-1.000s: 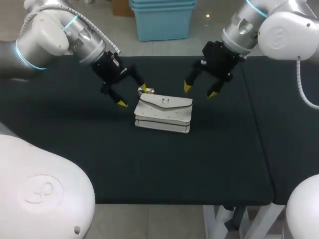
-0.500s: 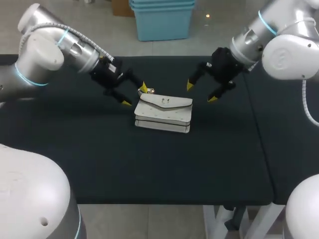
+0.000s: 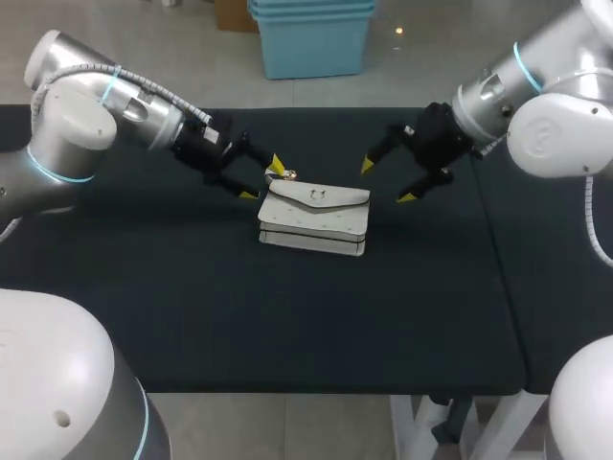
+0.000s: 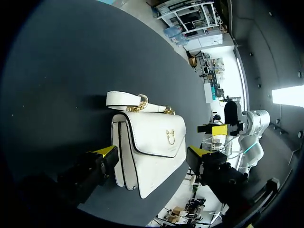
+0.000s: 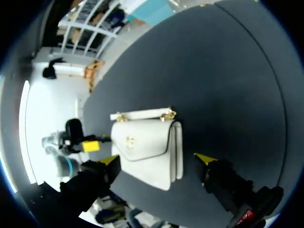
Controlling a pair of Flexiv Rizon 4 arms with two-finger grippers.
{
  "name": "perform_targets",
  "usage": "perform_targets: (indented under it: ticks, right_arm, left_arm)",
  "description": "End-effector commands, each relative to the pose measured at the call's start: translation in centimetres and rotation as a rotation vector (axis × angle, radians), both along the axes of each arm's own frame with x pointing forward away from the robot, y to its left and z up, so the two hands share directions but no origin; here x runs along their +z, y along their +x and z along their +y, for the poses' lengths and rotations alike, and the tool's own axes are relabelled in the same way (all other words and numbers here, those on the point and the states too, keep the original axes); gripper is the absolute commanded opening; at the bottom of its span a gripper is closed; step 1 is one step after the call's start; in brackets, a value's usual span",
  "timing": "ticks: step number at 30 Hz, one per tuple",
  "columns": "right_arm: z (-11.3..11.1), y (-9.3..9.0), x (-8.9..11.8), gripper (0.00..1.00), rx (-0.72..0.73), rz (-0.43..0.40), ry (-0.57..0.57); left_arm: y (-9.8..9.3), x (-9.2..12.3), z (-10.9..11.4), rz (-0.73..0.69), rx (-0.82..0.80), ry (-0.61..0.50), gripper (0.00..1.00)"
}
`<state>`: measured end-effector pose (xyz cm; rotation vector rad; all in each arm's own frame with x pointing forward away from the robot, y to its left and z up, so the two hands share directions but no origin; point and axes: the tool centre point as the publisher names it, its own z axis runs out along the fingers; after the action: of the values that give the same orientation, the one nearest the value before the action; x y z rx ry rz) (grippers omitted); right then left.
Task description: Pick up the bag, open it, inspect its contents, close it, and place it on the opposite side
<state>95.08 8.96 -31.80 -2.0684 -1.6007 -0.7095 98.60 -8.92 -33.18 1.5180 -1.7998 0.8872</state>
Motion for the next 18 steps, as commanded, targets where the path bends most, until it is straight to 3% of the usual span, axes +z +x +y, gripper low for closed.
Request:
perform_targets:
  ticks: [1,5,17,18]
  right_arm:
    - [0.5,0.5,-0.9,1.0,-0.039,0.0,0.021]
    - [1.0,0.4,-1.5,1.0,-0.052,-0.007,0.073]
    - [1.0,0.4,-1.5,1.0,-0.052,-0.007,0.073]
    - [1.2,0.2,-1.9,1.0,-0.055,0.02,0.078]
  left_arm:
    - [-0.6,-0.5,-0.1,-0.032,0.031,-0.025,1.0]
    - [-0.5,-0.6,-0.4,-0.036,0.033,-0.033,1.0]
    - [-0.4,-0.5,-0.6,-0.029,0.028,-0.035,1.0]
    - [-0.4,-0.5,-0.6,-0.029,0.028,-0.035,1.0]
